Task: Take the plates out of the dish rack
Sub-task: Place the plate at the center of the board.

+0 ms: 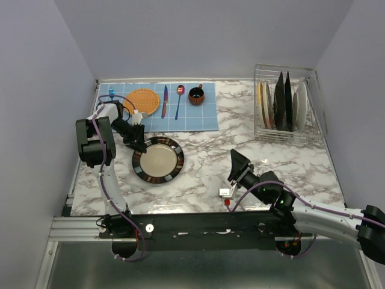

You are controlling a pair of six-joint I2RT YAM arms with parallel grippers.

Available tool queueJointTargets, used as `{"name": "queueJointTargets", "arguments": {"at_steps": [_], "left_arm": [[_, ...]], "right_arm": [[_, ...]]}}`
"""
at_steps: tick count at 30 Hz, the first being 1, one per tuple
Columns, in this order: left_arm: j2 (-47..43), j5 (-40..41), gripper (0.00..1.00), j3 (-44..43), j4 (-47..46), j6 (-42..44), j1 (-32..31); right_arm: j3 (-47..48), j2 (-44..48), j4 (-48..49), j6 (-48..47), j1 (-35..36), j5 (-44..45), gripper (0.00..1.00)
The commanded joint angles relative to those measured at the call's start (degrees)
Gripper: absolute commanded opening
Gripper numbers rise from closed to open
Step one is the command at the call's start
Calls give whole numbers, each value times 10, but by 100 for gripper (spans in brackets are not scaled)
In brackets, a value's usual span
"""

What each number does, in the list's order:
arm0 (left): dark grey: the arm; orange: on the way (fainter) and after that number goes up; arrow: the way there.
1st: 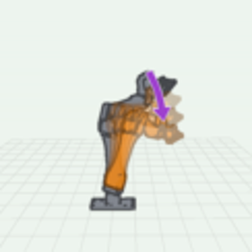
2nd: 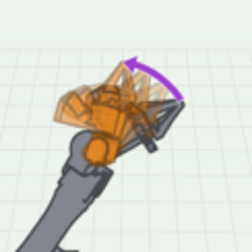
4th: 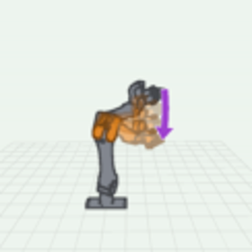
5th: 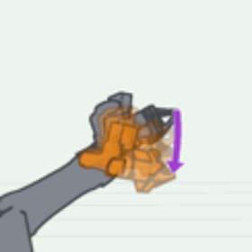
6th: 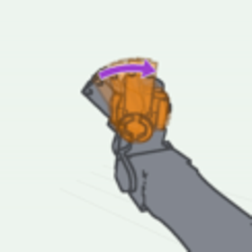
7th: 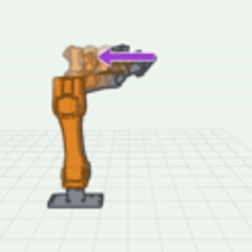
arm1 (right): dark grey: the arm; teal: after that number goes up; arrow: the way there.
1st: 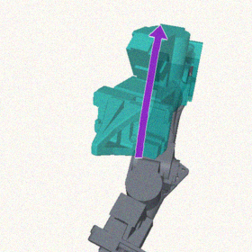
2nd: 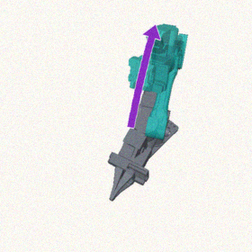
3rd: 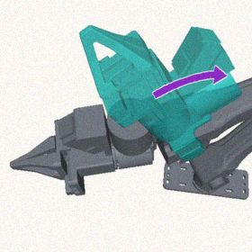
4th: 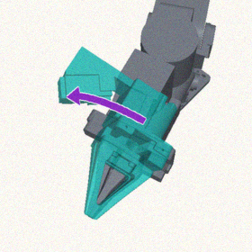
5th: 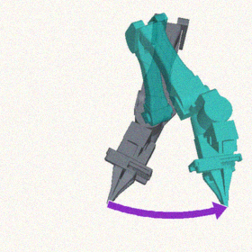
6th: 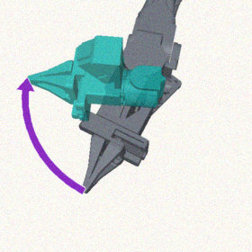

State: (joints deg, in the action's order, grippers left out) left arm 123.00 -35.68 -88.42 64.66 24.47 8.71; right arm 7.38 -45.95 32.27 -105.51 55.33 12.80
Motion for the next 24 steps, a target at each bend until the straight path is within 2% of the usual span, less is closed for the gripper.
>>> {"name": "queueJointTargets", "arguments": {"at_steps": [1,12,19,24], "left_arm": [[15,127,42,0,-83,16,1],[13,148,51,-5,-86,4,-5],[4,163,52,0,-95,2,-6],[-36,165,52,20,-124,-2,-6]], "right_arm": [[2,13,17,-6,-1,-6,59],[4,24,9,-7,-1,-8,58],[2,26,5,-6,-1,-7,58],[8,24,0,11,-1,0,58]]}}
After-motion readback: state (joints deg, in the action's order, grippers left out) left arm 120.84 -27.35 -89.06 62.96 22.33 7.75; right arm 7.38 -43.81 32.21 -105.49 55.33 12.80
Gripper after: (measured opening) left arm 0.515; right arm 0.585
